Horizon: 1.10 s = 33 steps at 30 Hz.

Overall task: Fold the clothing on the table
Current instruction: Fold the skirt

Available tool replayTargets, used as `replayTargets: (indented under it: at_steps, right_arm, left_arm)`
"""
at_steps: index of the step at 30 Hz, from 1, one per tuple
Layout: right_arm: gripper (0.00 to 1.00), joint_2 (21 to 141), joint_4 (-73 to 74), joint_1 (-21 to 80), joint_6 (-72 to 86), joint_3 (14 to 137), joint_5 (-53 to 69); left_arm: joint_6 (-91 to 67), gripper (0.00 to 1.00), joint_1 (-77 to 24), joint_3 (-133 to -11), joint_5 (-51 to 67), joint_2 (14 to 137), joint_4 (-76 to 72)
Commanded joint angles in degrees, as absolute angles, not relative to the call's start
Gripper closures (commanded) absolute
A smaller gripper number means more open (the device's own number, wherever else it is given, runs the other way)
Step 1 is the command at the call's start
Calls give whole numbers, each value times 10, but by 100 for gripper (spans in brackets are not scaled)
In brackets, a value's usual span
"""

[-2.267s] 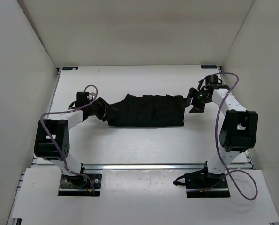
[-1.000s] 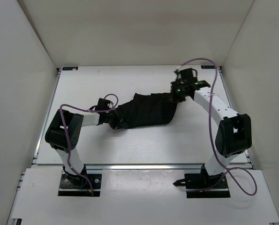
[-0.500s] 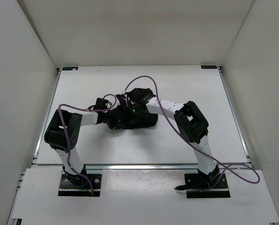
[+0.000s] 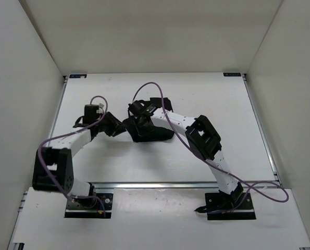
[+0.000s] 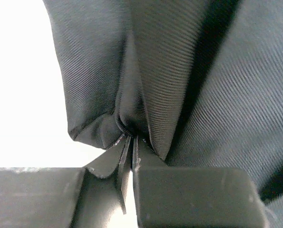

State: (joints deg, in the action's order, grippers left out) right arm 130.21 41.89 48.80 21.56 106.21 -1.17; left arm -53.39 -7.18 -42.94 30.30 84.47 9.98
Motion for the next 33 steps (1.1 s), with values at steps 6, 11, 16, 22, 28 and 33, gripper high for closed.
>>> replayTargets:
  at_steps: [6, 11, 16, 22, 28, 33]
  right_arm:
    - [98, 1324, 589, 461, 330, 1054, -276]
    - [100, 1338, 651, 418, 351, 1099, -254]
    - [100, 1296, 628, 445, 321, 1094, -272]
    - [85, 1181, 528, 489, 222, 1087, -180]
    - [49, 1095, 477, 468, 216, 1002, -92]
    - [49, 1049, 485, 448, 221, 965, -91]
  left_arm:
    - [-553, 63, -23, -415, 302, 754, 88]
    - [-566, 61, -24, -394, 314, 750, 65]
    - [-560, 62, -7, -395, 323, 739, 75]
    - [-557, 60, 0, -388, 329, 731, 80]
    - [-557, 60, 22, -386, 333, 726, 80]
    - [-553, 60, 28, -385, 338, 725, 81]
